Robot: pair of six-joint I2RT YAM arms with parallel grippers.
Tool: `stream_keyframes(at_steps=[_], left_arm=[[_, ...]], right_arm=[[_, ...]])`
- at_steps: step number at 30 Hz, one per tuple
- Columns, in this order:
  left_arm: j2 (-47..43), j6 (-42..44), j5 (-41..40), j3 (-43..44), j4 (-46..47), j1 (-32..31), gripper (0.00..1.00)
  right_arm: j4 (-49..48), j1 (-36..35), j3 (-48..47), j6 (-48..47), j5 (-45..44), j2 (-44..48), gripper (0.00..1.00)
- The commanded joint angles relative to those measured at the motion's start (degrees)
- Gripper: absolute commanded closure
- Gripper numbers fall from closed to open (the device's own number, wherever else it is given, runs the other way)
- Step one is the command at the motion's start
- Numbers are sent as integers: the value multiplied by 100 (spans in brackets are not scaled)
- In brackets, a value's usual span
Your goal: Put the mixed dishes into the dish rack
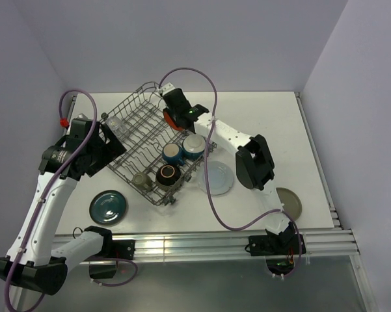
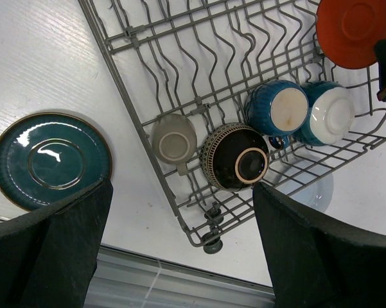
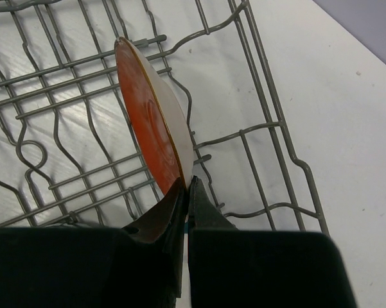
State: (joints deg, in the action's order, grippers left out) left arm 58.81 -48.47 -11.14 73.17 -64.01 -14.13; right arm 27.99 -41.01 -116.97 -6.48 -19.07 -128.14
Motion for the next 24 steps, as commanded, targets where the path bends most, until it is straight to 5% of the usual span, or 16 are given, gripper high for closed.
stream_keyframes(at_steps=[1, 13, 17, 20, 24], left_arm=[[17, 188, 77, -31, 143, -28, 3], [122, 232, 112, -13, 160, -20, 2], [184, 233, 120, -30, 196, -20, 2], [228, 250, 182, -48, 257, -20, 2], [254, 285, 340, -101, 415, -20, 3]], right_arm=[[-382, -73, -98, 68, -71, -158, 100], [-268, -109, -151, 296, -88, -291, 99], [-268, -109, -160, 551, -88, -116, 32], [-241, -109, -256, 639, -158, 60, 1], [-127, -56, -388, 1016, -343, 533, 0]])
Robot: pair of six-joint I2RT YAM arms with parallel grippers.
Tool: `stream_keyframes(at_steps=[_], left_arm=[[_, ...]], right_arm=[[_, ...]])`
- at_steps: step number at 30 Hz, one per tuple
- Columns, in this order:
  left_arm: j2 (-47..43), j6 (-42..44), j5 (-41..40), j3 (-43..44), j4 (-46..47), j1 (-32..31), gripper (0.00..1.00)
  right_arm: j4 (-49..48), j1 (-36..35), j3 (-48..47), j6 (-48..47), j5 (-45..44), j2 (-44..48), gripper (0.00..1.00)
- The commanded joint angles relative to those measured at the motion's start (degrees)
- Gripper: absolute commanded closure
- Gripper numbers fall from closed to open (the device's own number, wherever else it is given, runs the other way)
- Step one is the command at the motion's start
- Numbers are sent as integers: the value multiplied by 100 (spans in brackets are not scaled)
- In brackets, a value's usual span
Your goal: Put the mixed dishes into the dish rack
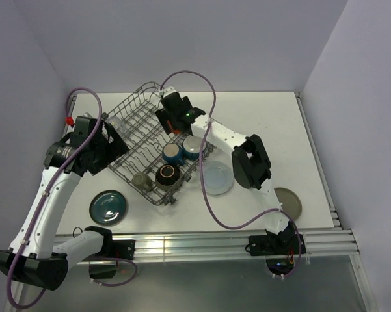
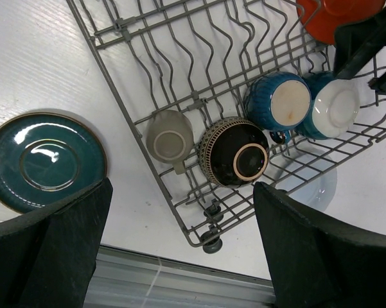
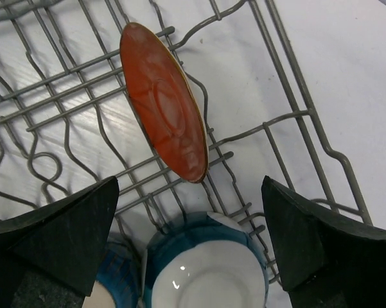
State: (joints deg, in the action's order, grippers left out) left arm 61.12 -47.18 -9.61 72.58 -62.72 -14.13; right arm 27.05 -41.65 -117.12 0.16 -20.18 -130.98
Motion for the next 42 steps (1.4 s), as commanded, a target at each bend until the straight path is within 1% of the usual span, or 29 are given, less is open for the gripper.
stream_keyframes(at_steps=[1, 2, 3, 4, 6, 7, 8, 9, 10, 11, 12, 13, 14, 15, 16, 18, 19, 21, 22, 25, 29, 31, 35, 36, 37, 38, 39, 42], left_arm=[[40, 165, 239, -42, 339, -28, 3], [49, 191, 362, -59, 400, -20, 3], [66, 191, 415, -59, 505, -20, 3], [119, 200, 459, -68, 550, -28, 3], [207, 200, 573, -86, 594, -28, 3], [303, 183, 583, -86, 568, -28, 3], [339, 183, 583, -103, 576, -28, 3], [356, 183, 635, -112, 585, -28, 3], [383, 174, 644, -121, 620, -28, 4], [365, 156, 653, -190, 664, -28, 4], [339, 156, 705, -235, 717, -28, 3], [287, 139, 732, -331, 822, -28, 4], [269, 78, 767, -393, 866, -28, 3], [242, 60, 793, -437, 919, -28, 3], [234, 42, 846, -516, 998, -20, 4], [242, -28, 908, -560, 1042, -28, 4], [268, -54, 908, -586, 1068, -28, 4], [286, -107, 917, -595, 1113, -28, 4], [277, -116, 1012, -604, 1130, -28, 4], [225, -160, 1031, -648, 1157, -28, 4], [119, -221, 1075, -736, 1113, -28, 4], [14, -239, 1057, -806, 1086, -28, 4], [-83, -266, 1031, -789, 1007, -28, 4], [-100, -257, 1005, -771, 990, -20, 4], [-118, -257, 1005, -745, 946, -28, 4], [-136, -248, 996, -728, 928, -28, 4], [-153, -239, 996, -701, 911, -28, 4], [-162, -213, 996, -666, 840, -28, 4]], right_arm=[[80, 42, -382, 579, -240, 933, 0], [142, 86, -330, 720, -266, 1082, 0], [247, 235, -251, 878, -249, 1422, 0], [318, 323, -145, 1237, -162, 1591, 0], [502, 534, 302, 1599, 136, 2143, 0], [756, 770, 504, 1949, 259, 2329, 0], [906, 903, 993, 2118, 400, 2531, 0], [1160, 1035, 1285, 2293, 688, 2960, 0], [1241, 1175, 2054, 2643, 857, 3208, 0], [1268, 1446, 2540, 2777, 1050, 3488, 0], [1163, 1580, 3015, 2883, 1487, 4092, 0], [1093, 1703, 3994, 3093, 1709, 4394, 0], [1031, 1921, 4465, 3191, 1894, 4710, 0], [978, 2002, 4870, 3287, 1982, 5287, 0], [891, 2055, 5614, 3445, 2297, 5545, 1], [733, 2082, 6242, 3630, 2448, 6255, 3], [636, 2082, 6854, 3849, 2701, 6469, 3], [172, 2221, 7438, 4200, 3106, 6960, 3], [30, 2292, 7928, 4315, 3474, 7050, 4], [-576, 2670, 8712, 4685, 4082, 7200, 8], [-1420, 3118, 9373, 5019, 4829, 7174, 12], [-2035, 3267, 9697, 5274, 4945, 7060, 15], [-3133, 3356, 10050, 5704, 5147, 6359, 19], [-3614, 3365, 10121, 5888, 5182, 6209, 21], [-3862, 3365, 10208, 5968, 5217, 6051, 23], [-4056, 3374, 10218, 6030, 5235, 5692, 24], [-4372, 3374, 10209, 6170, 5287, 5497, 27], [-4865, 3383, 10261, 6442, 5244, 4864, 33]])
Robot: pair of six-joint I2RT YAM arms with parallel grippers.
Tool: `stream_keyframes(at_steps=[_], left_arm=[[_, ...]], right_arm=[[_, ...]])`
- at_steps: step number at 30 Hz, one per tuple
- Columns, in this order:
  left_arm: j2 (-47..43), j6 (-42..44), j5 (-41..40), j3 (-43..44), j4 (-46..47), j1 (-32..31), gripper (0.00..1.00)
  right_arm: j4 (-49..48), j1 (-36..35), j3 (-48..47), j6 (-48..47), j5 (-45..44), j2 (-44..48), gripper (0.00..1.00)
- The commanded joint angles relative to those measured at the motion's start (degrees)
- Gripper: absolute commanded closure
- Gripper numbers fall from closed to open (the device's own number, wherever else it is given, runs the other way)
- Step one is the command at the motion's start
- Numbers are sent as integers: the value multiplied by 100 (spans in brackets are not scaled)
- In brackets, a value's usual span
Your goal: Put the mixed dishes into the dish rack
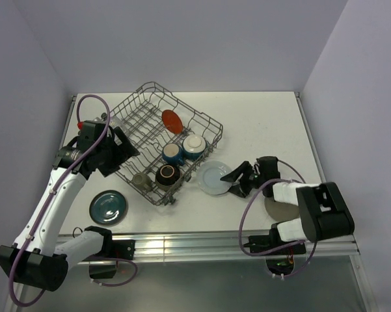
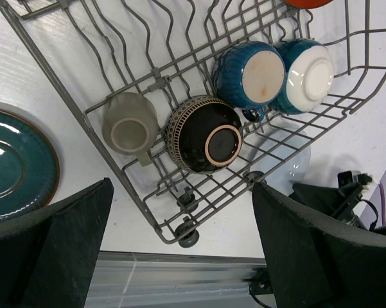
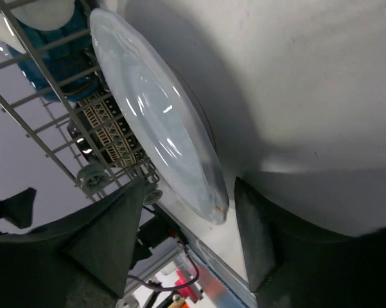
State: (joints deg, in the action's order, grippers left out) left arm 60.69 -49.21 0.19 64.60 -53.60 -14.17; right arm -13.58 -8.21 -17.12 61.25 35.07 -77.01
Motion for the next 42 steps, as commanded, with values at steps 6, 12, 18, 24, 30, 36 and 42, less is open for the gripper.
stream_keyframes(at_steps=[6, 12, 18, 24, 30, 36, 42], left_arm=[[-145, 34, 17, 150, -115, -24, 4], [-5, 78, 17, 132, 34, -24, 4], [250, 131, 17, 202, 140, -24, 4], [435, 131, 17, 272, 227, -24, 4], [672, 175, 96, 422, 289, -24, 5], [673, 201, 78, 501, 245, -24, 4], [532, 210, 17, 449, 140, -24, 5]], right_arm=[[-1463, 47, 517, 695, -281, -1140, 68], [-20, 82, 431, 47, -684, 26, 100], [3652, 241, -1567, -1725, -2490, 2155, 100], [4514, 258, -3960, -3081, -3683, 1963, 100], [4399, -486, -6148, -4164, -3243, 576, 100], [4672, -1630, -8322, -5184, -3498, -1183, 100], [4778, -2562, -9721, -5668, -3831, -2466, 100]])
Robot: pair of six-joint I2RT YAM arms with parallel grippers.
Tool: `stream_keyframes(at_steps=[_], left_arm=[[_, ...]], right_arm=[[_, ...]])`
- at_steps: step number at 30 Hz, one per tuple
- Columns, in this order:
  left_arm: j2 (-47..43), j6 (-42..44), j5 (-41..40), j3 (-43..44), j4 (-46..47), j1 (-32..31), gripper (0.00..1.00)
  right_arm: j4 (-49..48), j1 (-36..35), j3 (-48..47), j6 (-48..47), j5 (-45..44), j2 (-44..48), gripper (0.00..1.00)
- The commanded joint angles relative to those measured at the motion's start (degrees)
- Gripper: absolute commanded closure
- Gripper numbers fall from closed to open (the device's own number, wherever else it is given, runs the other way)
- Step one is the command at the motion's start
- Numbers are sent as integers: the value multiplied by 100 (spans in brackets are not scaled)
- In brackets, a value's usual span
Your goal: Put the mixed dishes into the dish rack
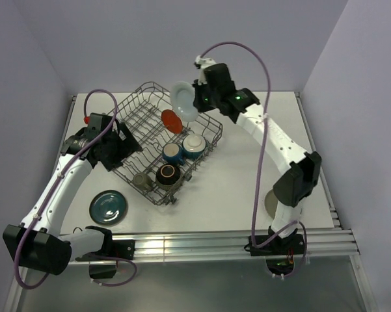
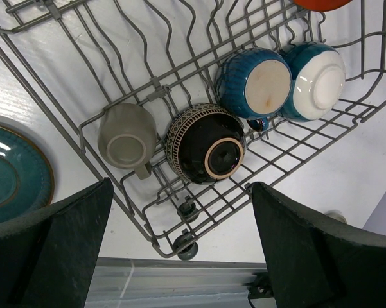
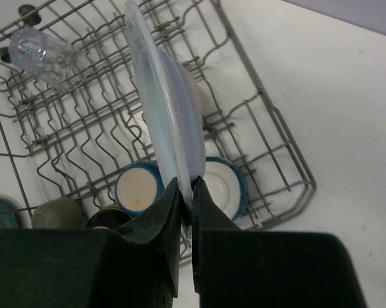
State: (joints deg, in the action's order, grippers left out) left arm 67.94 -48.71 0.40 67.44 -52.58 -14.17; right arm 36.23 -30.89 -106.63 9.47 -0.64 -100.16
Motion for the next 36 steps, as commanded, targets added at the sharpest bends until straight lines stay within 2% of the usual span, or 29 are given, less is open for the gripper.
stream_keyframes(at_steps=[1, 8, 24, 36], left_arm=[[-211, 151, -5, 147, -7, -24, 5], [-264, 186, -5, 85, -60, -24, 4], [-273, 274, 162, -29, -209, -24, 5], [-510, 292, 21, -38, -394, -24, 5]], right_arm=[[-221, -390, -859, -551, -304, -353, 100], [-108, -769, -1833, -701, -428, -1242, 100], [-213, -822, -2635, -1202, -709, -2349, 100], [-327, -1146, -2671, -1229, -911, -2921, 100]])
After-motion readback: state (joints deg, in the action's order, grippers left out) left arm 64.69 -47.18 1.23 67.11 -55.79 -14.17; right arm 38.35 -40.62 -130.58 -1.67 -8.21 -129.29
